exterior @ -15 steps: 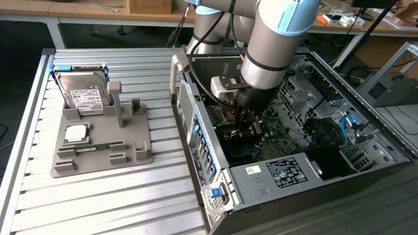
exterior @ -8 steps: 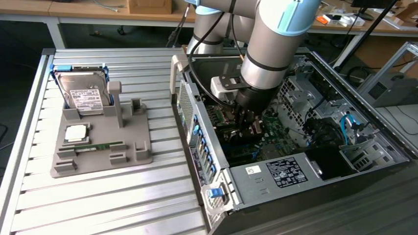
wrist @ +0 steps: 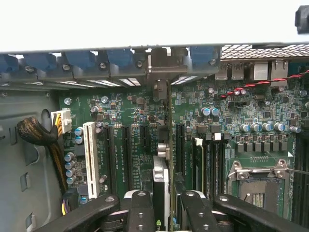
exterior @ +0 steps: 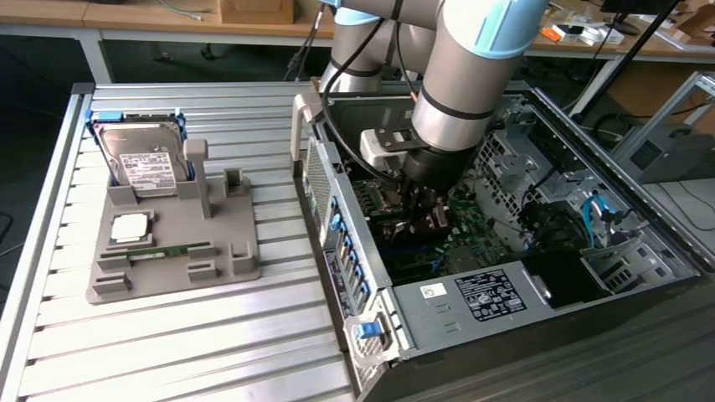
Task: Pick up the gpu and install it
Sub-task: 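Insert the gpu into the slot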
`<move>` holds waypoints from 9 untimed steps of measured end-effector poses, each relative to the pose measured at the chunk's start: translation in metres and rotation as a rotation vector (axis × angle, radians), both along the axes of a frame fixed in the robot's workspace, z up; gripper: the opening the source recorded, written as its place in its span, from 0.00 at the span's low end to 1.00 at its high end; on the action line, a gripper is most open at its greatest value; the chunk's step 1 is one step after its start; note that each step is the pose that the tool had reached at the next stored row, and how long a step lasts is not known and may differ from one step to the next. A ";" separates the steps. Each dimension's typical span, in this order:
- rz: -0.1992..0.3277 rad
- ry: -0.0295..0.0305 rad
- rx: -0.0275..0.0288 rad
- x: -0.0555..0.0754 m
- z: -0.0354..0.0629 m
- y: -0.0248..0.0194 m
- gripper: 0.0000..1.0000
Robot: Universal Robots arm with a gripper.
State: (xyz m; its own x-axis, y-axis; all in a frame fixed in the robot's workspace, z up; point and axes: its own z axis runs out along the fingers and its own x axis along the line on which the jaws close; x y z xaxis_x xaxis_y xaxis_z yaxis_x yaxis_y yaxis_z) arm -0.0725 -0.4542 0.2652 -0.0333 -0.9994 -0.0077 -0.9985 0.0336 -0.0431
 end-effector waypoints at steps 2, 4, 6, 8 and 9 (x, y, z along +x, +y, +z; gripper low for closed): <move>0.000 0.0002 -0.0101 0.000 0.0000 0.0000 0.27; 0.000 0.0002 -0.0159 0.000 -0.0001 0.0001 0.27; 0.000 0.0002 -0.0164 0.000 -0.0002 0.0008 0.27; 0.000 0.0002 -0.0164 0.000 -0.0005 0.0010 0.27; 0.000 0.0002 -0.0165 0.000 -0.0006 0.0010 0.27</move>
